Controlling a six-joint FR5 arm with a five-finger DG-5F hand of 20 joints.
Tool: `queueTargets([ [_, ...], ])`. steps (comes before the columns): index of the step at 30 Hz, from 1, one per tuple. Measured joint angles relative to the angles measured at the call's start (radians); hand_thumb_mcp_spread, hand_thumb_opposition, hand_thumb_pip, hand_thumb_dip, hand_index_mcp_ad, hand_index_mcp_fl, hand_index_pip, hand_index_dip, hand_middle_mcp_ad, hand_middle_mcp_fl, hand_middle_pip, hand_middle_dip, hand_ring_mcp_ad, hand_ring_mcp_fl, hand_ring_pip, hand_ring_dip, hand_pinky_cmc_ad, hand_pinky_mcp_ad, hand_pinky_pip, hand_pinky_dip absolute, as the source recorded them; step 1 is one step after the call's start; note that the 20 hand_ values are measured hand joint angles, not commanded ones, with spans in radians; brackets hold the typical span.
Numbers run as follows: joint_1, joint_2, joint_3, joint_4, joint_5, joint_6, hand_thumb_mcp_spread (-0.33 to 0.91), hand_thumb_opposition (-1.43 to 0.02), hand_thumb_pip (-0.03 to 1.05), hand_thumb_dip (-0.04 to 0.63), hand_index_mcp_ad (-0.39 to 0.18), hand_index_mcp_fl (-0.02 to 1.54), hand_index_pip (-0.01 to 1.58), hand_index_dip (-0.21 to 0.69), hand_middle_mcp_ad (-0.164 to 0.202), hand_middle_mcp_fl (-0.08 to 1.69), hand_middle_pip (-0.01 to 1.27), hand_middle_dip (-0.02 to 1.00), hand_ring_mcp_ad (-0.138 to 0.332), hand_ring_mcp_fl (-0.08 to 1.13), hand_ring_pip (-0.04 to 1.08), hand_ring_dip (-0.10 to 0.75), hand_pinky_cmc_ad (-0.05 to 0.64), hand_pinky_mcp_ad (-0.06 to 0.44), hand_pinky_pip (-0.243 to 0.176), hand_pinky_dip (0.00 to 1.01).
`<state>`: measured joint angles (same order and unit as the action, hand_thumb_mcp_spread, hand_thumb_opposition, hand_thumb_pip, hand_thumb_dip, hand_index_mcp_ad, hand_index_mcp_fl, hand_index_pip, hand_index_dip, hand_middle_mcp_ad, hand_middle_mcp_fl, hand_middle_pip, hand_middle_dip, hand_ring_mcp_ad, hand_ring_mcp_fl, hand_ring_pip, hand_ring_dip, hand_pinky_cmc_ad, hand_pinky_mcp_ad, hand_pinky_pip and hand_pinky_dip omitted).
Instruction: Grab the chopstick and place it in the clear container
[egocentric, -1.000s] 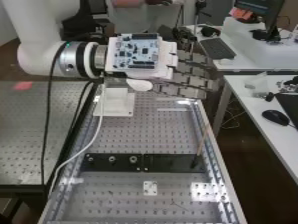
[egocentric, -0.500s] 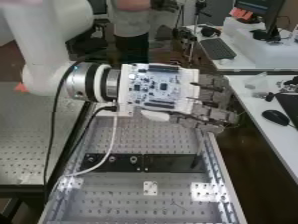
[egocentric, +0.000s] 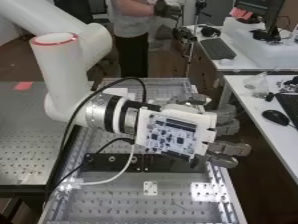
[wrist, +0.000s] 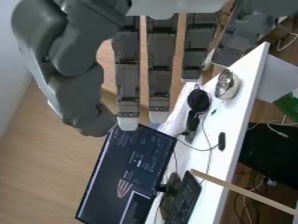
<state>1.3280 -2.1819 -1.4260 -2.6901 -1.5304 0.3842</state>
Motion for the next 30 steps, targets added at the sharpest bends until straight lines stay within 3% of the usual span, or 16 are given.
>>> queueTargets([
  [15, 0.002, -0.053, -0.001, -0.017, 0.01, 0.053, 0.42, -0.85, 0.68, 0.403, -0.058, 0.46, 0.62, 0.332, 0.051, 0.67, 0.12, 0.7, 0.113, 0.24, 0.09, 0.33, 0.307, 0.182, -0.072, 0.16],
  [18, 0.005, -0.058, -0.005, -0.023, 0.012, 0.067, 0.44, -0.85, 0.68, 0.403, -0.077, 0.46, 0.61, 0.332, 0.051, 0.67, 0.13, 0.72, 0.113, 0.24, 0.1, 0.379, 0.307, 0.182, -0.072, 0.17],
  [22, 0.01, -0.07, -0.006, -0.033, 0.003, 0.093, 0.45, -0.85, 0.66, 0.403, -0.08, 0.45, 0.59, 0.332, 0.049, 0.71, 0.13, 0.72, 0.117, 0.29, 0.09, 0.379, 0.307, 0.185, -0.072, 0.17],
  [30, 0.018, -0.08, -0.008, -0.047, -0.013, 0.093, 0.47, -0.85, 0.6, 0.41, -0.093, 0.5, 0.64, 0.332, 0.051, 0.72, 0.13, 0.72, 0.113, 0.31, 0.1, 0.401, 0.305, 0.182, -0.072, 0.16],
])
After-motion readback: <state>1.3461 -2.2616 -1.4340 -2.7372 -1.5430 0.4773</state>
